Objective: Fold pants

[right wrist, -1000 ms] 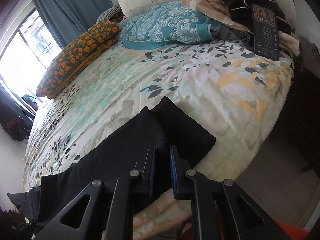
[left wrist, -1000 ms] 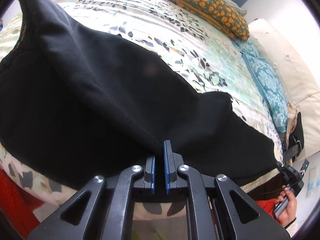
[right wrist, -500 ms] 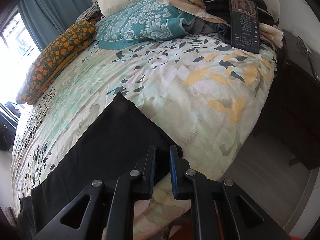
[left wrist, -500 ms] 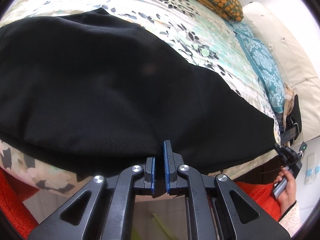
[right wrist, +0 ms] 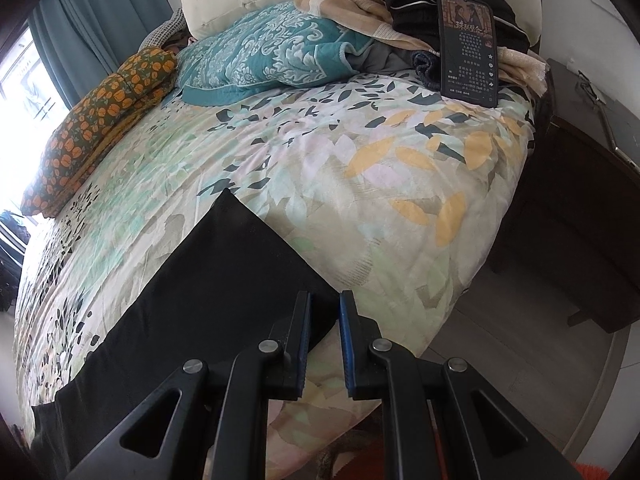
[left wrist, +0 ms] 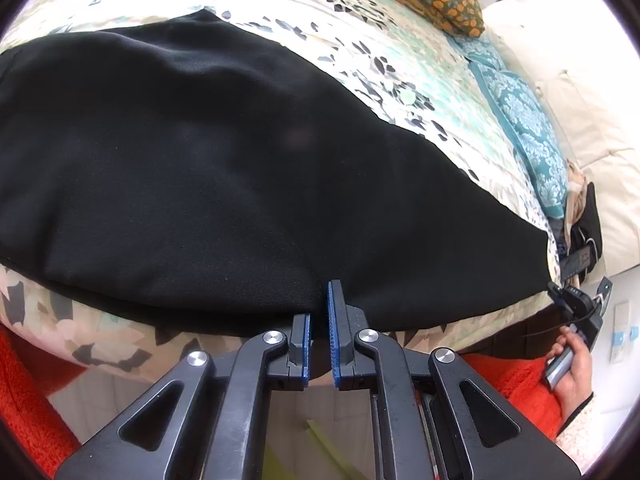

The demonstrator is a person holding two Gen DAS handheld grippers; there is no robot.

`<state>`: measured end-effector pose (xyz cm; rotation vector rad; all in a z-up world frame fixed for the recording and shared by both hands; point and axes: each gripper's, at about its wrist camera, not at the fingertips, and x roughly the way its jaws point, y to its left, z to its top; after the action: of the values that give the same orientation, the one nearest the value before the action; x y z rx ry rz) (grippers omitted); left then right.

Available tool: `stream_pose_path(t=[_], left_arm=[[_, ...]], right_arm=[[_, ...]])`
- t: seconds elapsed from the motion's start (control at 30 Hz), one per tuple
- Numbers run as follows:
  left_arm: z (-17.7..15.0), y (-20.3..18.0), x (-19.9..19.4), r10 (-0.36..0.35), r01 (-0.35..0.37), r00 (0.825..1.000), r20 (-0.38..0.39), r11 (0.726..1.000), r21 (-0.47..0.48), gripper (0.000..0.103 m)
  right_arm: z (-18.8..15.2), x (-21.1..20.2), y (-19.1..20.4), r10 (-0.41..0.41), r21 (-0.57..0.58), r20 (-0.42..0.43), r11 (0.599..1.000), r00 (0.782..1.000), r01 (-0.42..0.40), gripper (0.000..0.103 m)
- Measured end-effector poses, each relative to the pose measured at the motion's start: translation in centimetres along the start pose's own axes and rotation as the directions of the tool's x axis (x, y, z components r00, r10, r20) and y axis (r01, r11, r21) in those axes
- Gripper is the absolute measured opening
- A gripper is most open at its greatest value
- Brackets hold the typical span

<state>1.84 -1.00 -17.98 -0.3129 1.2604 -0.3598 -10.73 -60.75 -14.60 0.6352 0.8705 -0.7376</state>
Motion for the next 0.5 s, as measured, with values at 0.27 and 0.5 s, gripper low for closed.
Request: stream_pose_path(t=[0.27,0.5], left_arm=[[-0.3,1.1,0.9,-0.012,0.01,0.997,-0.071,1.0,-0.028,0.041],[-1.0,5.2,-4.4,-0.056,0.057,0.998,0.008,0.988,-0.141,0.066]], right_arm=[[0.0,0.4,-0.1,-0.071,0.03,-0.004,0.997,0.997,0.071,0.046],[-0.1,-6.1,0.3,-0.063,0.072,0.261,0.996,0.963,0.046,0.084]])
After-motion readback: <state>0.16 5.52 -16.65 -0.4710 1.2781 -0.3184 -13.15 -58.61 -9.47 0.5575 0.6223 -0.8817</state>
